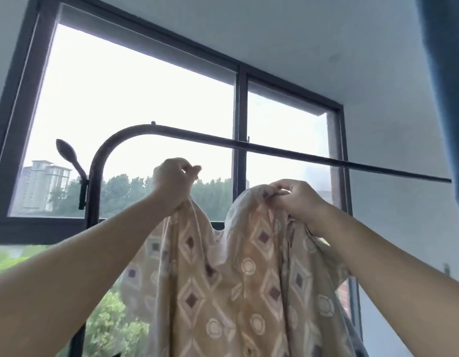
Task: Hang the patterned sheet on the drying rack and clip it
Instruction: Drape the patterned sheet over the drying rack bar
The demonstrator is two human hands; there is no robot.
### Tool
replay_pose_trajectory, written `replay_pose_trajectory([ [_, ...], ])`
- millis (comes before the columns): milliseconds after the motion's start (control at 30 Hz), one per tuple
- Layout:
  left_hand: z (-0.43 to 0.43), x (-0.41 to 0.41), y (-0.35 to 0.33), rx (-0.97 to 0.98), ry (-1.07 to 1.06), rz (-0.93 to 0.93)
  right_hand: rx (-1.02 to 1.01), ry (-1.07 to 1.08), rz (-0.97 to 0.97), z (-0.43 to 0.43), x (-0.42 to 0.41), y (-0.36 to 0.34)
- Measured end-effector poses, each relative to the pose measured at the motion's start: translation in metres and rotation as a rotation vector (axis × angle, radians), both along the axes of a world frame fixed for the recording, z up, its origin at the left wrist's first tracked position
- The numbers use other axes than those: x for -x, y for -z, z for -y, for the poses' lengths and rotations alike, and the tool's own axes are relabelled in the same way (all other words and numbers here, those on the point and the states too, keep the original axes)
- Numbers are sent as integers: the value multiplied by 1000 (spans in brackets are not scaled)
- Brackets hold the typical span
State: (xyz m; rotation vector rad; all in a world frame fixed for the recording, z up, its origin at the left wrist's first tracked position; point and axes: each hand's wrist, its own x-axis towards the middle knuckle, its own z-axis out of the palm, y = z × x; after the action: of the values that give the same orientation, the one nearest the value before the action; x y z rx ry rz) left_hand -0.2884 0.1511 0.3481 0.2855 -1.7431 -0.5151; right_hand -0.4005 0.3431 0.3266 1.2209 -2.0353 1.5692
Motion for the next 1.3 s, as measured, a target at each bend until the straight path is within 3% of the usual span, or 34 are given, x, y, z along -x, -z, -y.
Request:
replay_pose_trajectory([
  [200, -32, 11, -18, 121, 59, 96, -373, -361, 148, 14, -24, -7],
  [367, -50, 16, -21, 149, 185, 110, -416, -436, 217, 31, -32, -1],
  [467, -44, 9, -16, 218, 252, 179, -266, -325, 200, 32, -24, 0],
  [533, -36, 5, -8, 290, 312, 334, -155, -287, 204, 27, -18, 1],
  [600, -27, 0, 5, 303, 340, 608, -93, -273, 165, 22, -14, 1],
  [667, -13, -4, 18, 229, 367, 875, -71, -215, 123, 17, -11, 1],
  [733, 5, -7, 26, 134, 366, 1029, -43, -136, 105, 11, -5, -1],
  [767, 12, -11, 26, 97, 339, 1031, -13, -84, 98, 8, -1, -3],
  [833, 22, -19, 14, 70, 239, 814, 93, 64, 55, 4, 9, -7],
  [933, 25, -27, -8, 144, 0, 76, 418, 294, -98, 7, 12, -17],
  [967, 24, -26, -10, 154, -42, -17, 518, 314, -146, 8, 8, -20],
  [1000, 23, -23, -9, 187, -42, 75, 521, 319, -191, 10, 6, -23],
  [1067, 24, -11, 8, 252, 21, 512, 217, 342, -293, 16, 4, -20],
  [1100, 27, -9, 11, 236, 24, 547, 83, 344, -314, 17, 5, -16],
  [1133, 32, -13, 8, 154, 54, 442, 47, 345, -298, 16, 9, -12],
  [1200, 40, -21, -1, -63, 201, 164, 146, 332, -213, 12, 13, -6],
  [1233, 37, -26, -2, -128, 307, 181, 167, 300, -173, 12, 13, -4],
  [1300, 21, -31, 3, -168, 456, 415, 139, 190, -144, 17, 7, -3],
])
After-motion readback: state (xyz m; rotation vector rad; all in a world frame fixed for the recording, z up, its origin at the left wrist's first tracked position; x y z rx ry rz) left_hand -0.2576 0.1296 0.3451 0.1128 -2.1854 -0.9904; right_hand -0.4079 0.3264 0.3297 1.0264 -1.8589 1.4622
